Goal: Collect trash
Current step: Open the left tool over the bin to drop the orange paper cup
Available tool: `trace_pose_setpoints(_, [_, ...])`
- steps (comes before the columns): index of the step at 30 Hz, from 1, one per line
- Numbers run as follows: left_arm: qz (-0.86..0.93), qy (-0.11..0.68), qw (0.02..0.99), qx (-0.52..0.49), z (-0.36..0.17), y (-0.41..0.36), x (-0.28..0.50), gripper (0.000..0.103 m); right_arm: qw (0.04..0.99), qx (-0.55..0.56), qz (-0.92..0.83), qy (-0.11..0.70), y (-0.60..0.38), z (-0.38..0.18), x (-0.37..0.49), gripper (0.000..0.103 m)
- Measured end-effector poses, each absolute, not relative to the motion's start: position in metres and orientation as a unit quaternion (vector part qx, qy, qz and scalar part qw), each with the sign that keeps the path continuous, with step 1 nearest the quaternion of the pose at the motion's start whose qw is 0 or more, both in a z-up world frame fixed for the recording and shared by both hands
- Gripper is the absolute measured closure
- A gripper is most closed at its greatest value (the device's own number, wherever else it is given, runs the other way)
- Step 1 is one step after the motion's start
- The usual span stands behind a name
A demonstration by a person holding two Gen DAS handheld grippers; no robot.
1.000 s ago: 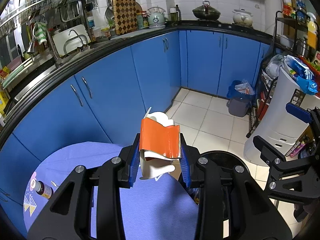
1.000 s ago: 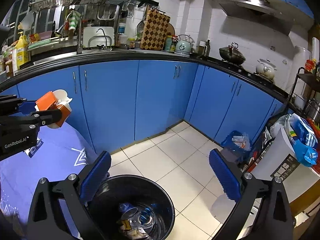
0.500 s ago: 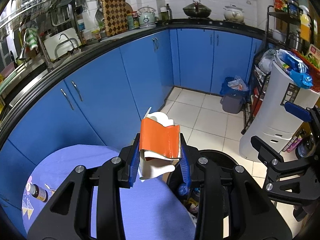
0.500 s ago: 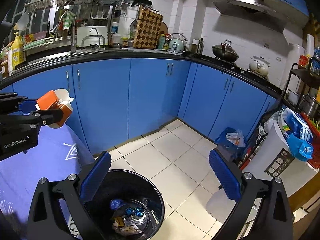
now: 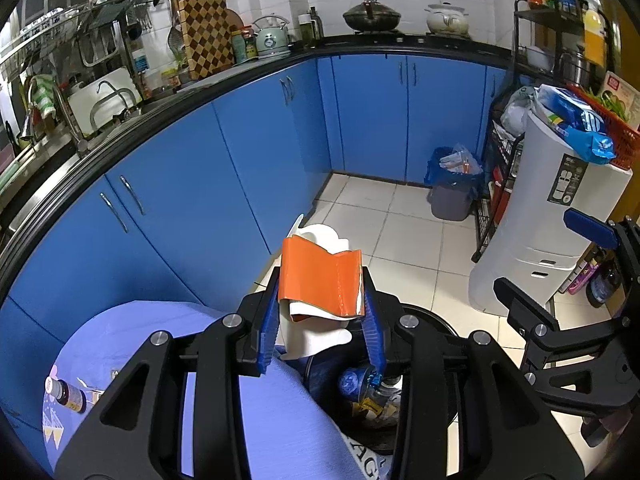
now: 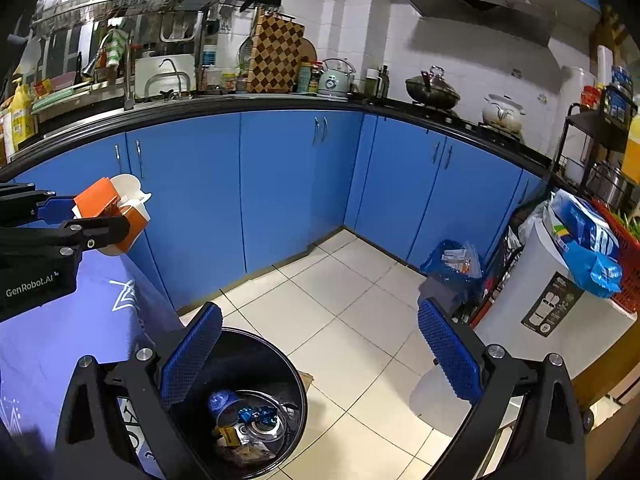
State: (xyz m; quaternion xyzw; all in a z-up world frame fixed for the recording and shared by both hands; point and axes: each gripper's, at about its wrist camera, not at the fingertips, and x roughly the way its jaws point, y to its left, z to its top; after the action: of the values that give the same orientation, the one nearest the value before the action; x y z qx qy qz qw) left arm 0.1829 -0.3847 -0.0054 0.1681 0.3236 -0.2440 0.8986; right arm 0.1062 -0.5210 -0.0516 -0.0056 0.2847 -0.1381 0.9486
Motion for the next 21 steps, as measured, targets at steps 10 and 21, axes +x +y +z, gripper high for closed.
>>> trace_pose_setpoints(10, [-0.247,0.3,0.904,0.18,-0.002,-0.4,0.17,0.028,0.948,0.015,-0.147,0.282,-0.54,-0.056,0.095,0.007])
trace_pose_setpoints(21, [-0.235,0.307,0.906,0.17,-0.002,-0.39,0.172,0.009,0.949,0.027,-0.142,0.281,-0.542,-0.056,0.091,0.007])
